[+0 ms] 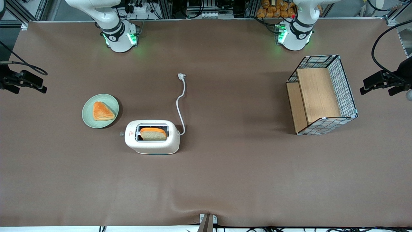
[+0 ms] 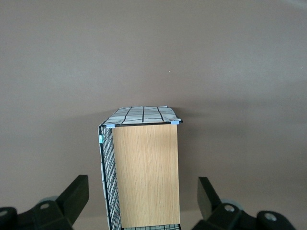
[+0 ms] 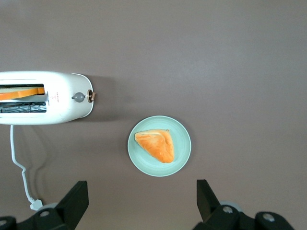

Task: Press toaster button with right arm

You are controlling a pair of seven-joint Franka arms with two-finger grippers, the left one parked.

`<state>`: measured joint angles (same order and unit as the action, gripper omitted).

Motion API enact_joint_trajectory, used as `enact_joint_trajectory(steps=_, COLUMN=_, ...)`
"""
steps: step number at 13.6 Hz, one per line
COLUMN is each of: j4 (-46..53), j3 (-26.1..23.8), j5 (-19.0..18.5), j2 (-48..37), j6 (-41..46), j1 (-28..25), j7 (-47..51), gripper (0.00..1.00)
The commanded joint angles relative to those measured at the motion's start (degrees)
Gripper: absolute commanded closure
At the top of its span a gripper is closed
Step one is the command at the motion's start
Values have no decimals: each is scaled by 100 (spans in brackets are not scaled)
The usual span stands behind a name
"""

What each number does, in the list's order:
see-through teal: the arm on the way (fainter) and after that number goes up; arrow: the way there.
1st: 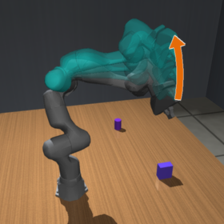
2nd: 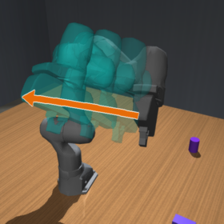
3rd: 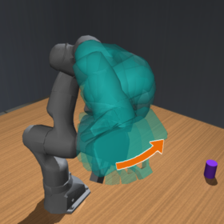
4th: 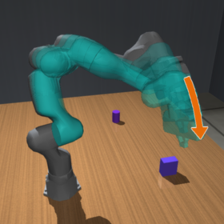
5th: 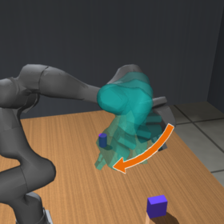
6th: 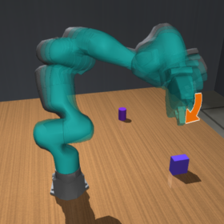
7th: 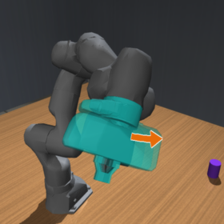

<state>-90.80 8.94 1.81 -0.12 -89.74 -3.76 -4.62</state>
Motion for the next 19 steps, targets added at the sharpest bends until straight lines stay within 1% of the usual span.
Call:
enact_joint_trajectory(steps=1, j4=325, j3=-33, j5=-128, j2=73, j6=272, j1=42, j7=154, gripper=0)
enact_joint_trajectory(steps=7, j4=378, j3=-33, j5=-128, j2=73, j6=501, j1=59, j7=444, gripper=0)
enact_joint_trajectory(steps=10, j4=458, j3=-33, j5=-137, j2=91, j6=642, j1=68, j7=444, gripper=0)
enact_joint_trajectory(steps=19, j4=423, j3=-33, j5=-137, j2=82, j6=642, j1=51, j7=392, gripper=0)
